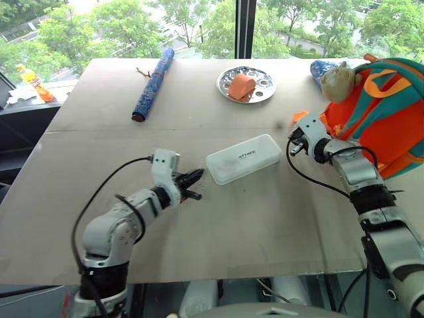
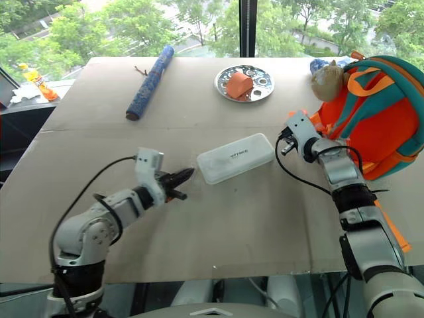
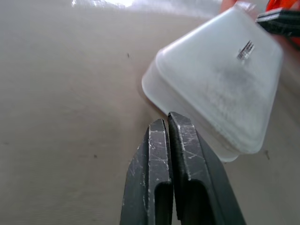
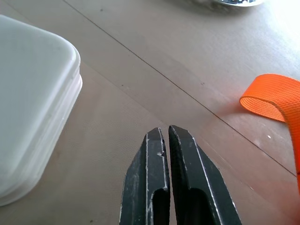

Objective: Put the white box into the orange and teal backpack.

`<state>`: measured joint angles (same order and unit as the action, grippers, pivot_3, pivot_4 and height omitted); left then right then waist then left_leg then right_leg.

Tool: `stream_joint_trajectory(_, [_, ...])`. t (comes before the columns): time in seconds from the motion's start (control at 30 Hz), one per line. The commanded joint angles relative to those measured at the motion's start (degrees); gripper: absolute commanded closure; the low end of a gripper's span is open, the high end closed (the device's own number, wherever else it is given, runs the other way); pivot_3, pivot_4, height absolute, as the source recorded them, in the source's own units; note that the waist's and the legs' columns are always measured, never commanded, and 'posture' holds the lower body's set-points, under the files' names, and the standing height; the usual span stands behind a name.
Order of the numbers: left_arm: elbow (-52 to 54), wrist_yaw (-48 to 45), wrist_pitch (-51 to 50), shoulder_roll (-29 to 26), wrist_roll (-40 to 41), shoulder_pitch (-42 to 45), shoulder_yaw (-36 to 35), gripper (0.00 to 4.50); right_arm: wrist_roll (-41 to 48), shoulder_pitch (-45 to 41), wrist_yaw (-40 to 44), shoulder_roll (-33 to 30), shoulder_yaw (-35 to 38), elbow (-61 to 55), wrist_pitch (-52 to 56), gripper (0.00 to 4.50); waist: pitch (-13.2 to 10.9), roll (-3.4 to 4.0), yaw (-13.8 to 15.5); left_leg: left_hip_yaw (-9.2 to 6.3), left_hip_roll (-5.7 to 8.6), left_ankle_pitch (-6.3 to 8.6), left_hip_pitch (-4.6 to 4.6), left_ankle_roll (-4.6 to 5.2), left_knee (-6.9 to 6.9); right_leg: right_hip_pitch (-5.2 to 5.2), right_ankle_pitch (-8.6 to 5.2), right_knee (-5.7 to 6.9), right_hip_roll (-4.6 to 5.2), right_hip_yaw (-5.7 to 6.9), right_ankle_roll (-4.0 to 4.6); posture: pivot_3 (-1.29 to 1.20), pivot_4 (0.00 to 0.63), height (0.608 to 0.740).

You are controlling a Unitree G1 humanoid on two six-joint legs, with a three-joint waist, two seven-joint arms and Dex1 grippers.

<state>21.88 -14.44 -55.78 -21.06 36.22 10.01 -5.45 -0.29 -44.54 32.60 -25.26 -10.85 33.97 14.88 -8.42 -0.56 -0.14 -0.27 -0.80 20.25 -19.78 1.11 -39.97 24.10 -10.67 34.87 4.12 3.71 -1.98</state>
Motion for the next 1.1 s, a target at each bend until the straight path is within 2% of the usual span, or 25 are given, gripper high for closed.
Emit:
stream_joint_trajectory(0.03, [1.81, 3.15, -0.91, 1.16, -1.93, 2.04, 1.34, 4.47, -1.23, -0.76, 2.7, 0.17, -0.64, 0.56, -2.72, 4.5, 0.0, 0.0, -0.25, -0.01, -0.01, -0.01, 0.0, -0.02, 0.0, 0.0, 0.0, 0.01, 0.0, 0.01, 0.0, 0.0, 0.15, 0.731])
stream_joint_trajectory(0.23, [-1.68, 3.72, -0.3, 3.13, -4.76, 4.61, 3.29, 4.47, 1.67, 6.82, 12.62, 0.61, -3.01, -13.92, 2.21, 4.5, 0.02, 0.02, -0.52, -0.1, -0.03, -0.05, 0.01, -0.1, -0.02, -0.03, 0.0, 0.01, 0.01, 0.07, -0.01, 0.0, 0.15, 0.731])
stream_joint_trajectory(0.37, [-2.51, 0.42, 0.33, 0.47, -6.34, 4.77, 4.58, 4.47, 4.0, 13.85, 15.41, -0.27, -3.89, -28.43, 9.35, 4.5, 0.04, 0.04, -0.71, -0.15, -0.05, -0.11, 0.04, -0.2, -0.03, -0.06, 0.0, 0.05, -0.01, 0.11, -0.01, 0.0, 0.15, 0.731])
stream_joint_trajectory(0.53, [-2.71, -4.41, 0.96, -4.12, -7.33, 4.52, 4.89, 4.47, 4.57, 21.44, 14.81, -2.18, -3.79, -43.33, 17.27, 4.5, 0.06, 0.06, -0.71, -0.15, -0.13, -0.15, 0.14, -0.28, -0.01, -0.07, -0.01, 0.1, -0.09, 0.08, -0.01, 0.0, 0.15, 0.731])
stream_joint_trajectory(0.73, [1.41, -8.41, -0.69, -8.93, -6.68, 0.42, 4.68, 4.47, 3.52, 26.88, 10.35, -1.89, -2.65, -50.95, 23.39, 4.5, 0.07, 0.06, -0.69, -0.26, -0.11, -0.15, 0.12, -0.28, 0.0, -0.06, -0.01, 0.06, -0.08, 0.02, -0.01, 0.0, 0.15, 0.731])
stream_joint_trajectory(0.87, [-0.58, -10.06, 0.35, -9.51, -7.07, 0.11, 3.58, 4.47, 1.03, 27.62, 7.5, -2.59, -2.36, -48.51, 22.1, 4.5, 0.08, 0.04, -0.52, -0.31, -0.08, -0.15, 0.14, -0.28, 0.06, -0.07, -0.01, 0.04, -0.08, 0.05, 0.0, 0.0, 0.15, 0.731])
stream_joint_trajectory(0.97, [-4.88, -14.08, 0.38, -11.37, -4.99, 1.45, -0.81, 4.47, 0.91, 27.13, 6.67, -3.0, -1.17, -47.21, 21.69, 4.5, 0.09, 0.03, -0.51, -0.28, -0.05, -0.15, 0.16, -0.28, 0.06, -0.08, -0.02, 0.06, -0.08, 0.05, 0.01, 0.0, 0.15, 0.731])
stream_joint_trajectory(1.07, [-11.14, -19.73, -1.1, -15.75, -2.56, 4.2, -4.42, 3.66, 1.6, 26.52, 6.86, -3.47, -0.3, -46.83, 21.41, 4.5, 0.08, 0.02, -0.59, -0.25, -0.04, -0.16, 0.26, -0.27, 0.05, -0.17, -0.03, 0.08, -0.1, 0.06, 0.01, 0.0, 0.15, 0.731])
stream_joint_trajectory(1.1, [-13.31, -21.49, -1.26, -17.27, -2.26, 5.2, -4.72, 3.22, 1.68, 26.37, 6.93, -3.62, -0.28, -46.63, 21.23, 4.5, 0.08, 0.02, -0.59, -0.25, -0.04, -0.16, 0.25, -0.27, 0.05, -0.16, -0.03, 0.08, -0.1, 0.08, 0.01, 0.0, 0.15, 0.731])
